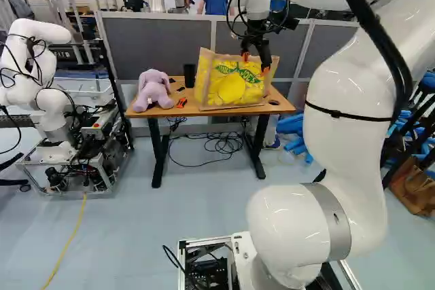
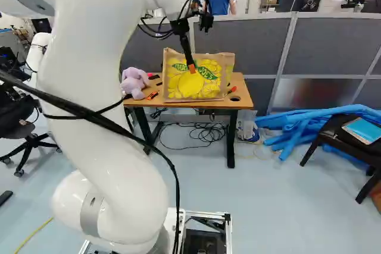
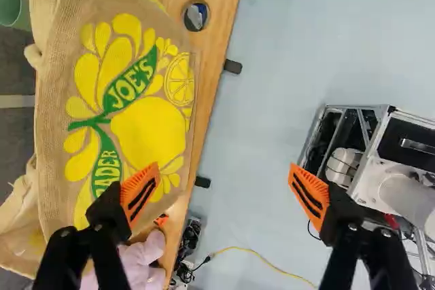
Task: Pick up the bag on the ground and place it on the table
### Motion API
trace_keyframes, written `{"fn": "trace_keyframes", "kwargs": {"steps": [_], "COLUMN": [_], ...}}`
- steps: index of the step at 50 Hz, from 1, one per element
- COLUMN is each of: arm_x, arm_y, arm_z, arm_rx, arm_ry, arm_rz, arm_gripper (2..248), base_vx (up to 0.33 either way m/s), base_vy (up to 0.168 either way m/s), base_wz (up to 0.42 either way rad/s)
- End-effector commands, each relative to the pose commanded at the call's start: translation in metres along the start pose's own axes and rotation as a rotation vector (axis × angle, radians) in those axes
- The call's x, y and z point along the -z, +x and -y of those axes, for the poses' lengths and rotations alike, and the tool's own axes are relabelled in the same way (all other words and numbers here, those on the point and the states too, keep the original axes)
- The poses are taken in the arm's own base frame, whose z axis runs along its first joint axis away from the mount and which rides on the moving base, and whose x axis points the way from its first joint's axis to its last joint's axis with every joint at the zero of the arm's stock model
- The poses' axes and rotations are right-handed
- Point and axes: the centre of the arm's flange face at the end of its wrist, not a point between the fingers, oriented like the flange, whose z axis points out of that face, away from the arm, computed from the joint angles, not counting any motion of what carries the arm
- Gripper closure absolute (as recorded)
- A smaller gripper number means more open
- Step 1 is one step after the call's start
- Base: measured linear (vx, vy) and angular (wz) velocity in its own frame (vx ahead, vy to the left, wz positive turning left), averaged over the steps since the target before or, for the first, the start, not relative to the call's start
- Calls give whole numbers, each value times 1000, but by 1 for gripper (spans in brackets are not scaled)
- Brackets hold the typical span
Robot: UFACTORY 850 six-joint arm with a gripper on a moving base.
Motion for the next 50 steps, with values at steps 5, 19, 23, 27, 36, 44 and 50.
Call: {"fn": "trace_keyframes", "kwargs": {"steps": [5, 19, 23, 27, 36, 44, 50], "arm_x": [-6, -26, -32, -38, -54, -68, -78], "arm_y": [-3, -14, -18, -22, -31, -40, -47], "arm_z": [-3, -14, -17, -21, -32, -43, -53], "arm_rx": [31, 128, 158, 189, 264, 332, 385], "arm_ry": [24, 99, 123, 147, 207, 262, 305], "arm_rz": [-1, -9, -13, -18, -34, -53, -72], "arm_gripper": [3, 3, 3, 3, 3, 3, 3], "base_vx": [0, 0, 0, 0, 0, 0, 0], "base_vy": [0, 0, 0, 0, 0, 0, 0], "base_wz": [0, 0, 0, 0, 0, 0, 0]}}
